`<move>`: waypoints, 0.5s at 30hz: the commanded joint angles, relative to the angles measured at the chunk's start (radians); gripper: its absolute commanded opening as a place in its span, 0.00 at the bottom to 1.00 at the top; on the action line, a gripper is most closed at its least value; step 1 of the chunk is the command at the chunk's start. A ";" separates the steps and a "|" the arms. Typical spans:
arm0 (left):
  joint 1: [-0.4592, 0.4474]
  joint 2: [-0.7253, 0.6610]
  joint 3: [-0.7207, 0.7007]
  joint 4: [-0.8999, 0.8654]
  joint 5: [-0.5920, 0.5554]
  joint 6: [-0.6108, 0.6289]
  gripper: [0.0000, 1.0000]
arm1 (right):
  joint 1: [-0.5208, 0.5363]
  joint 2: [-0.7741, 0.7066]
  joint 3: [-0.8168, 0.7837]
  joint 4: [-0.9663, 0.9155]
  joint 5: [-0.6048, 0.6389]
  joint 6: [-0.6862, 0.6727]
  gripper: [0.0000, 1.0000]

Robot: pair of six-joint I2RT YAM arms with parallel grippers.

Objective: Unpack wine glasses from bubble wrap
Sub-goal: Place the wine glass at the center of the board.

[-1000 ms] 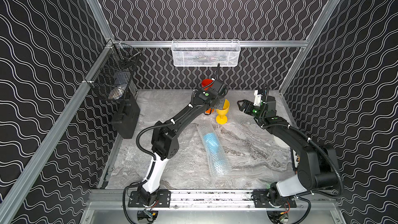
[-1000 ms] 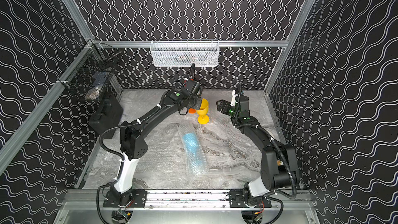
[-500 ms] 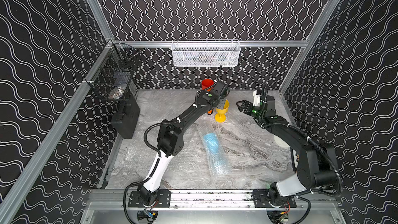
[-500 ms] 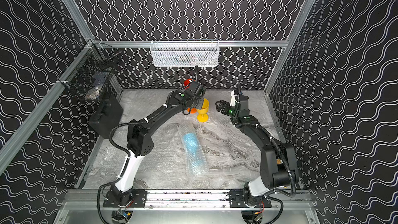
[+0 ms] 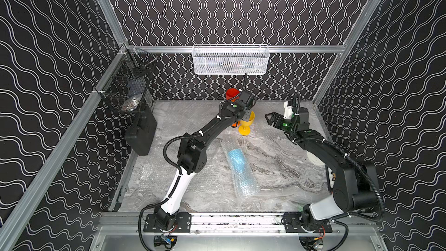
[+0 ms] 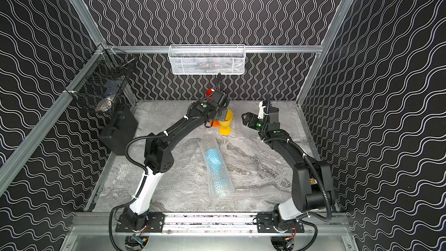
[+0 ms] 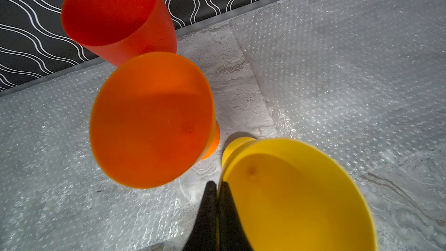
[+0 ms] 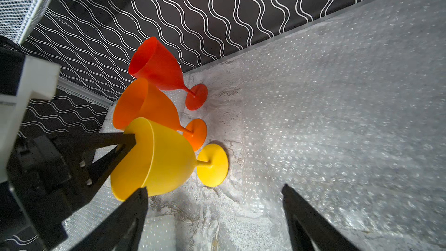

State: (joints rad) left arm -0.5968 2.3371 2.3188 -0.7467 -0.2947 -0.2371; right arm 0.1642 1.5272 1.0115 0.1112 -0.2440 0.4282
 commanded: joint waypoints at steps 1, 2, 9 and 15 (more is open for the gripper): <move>0.003 0.011 0.013 0.030 -0.009 0.015 0.00 | 0.001 -0.010 0.003 0.002 -0.002 -0.003 0.88; 0.003 0.013 0.012 0.030 -0.008 0.015 0.00 | 0.001 -0.010 0.001 0.004 0.001 -0.003 0.88; 0.009 0.025 0.021 0.030 -0.017 0.021 0.00 | 0.001 -0.007 0.005 0.000 0.005 -0.009 0.88; 0.010 0.030 0.029 0.028 -0.018 0.025 0.00 | 0.001 -0.006 0.008 -0.003 0.009 -0.016 0.88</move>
State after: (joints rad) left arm -0.5880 2.3615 2.3386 -0.7155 -0.2989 -0.2333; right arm 0.1642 1.5246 1.0115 0.1085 -0.2428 0.4179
